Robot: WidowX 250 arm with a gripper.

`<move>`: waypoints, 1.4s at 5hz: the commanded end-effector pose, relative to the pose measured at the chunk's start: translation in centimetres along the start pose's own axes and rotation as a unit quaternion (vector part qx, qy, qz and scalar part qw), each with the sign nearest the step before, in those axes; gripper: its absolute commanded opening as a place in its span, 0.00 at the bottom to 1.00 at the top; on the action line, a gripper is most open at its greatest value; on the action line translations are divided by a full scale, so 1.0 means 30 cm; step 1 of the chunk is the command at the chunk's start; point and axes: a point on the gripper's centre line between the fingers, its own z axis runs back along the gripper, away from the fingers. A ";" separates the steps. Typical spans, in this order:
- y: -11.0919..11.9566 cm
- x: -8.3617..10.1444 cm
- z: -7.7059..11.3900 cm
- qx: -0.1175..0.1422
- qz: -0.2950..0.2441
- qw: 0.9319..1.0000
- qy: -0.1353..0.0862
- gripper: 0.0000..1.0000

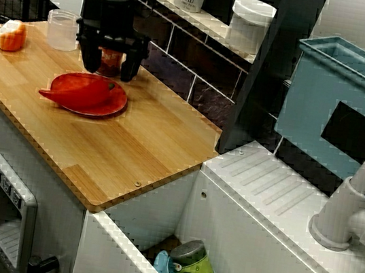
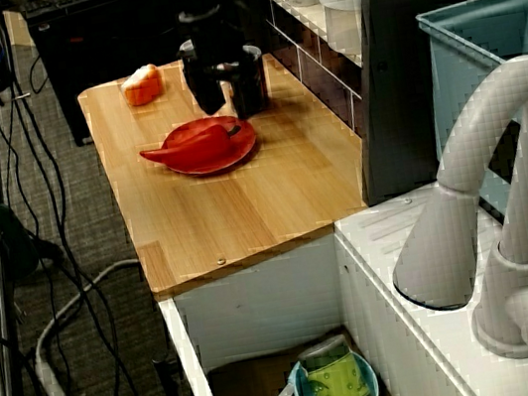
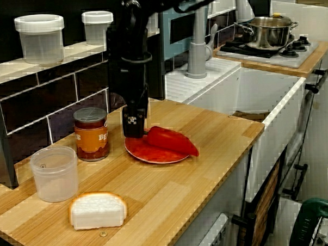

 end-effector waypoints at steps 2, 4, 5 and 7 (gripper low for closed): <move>0.129 -0.002 0.151 -0.016 -0.076 0.996 -0.043 1.00; 0.270 0.013 0.172 -0.011 -0.066 0.996 -0.055 1.00; 0.306 0.027 0.175 0.002 -0.066 0.996 -0.057 1.00; 0.385 0.077 0.165 0.023 -0.069 0.995 -0.074 1.00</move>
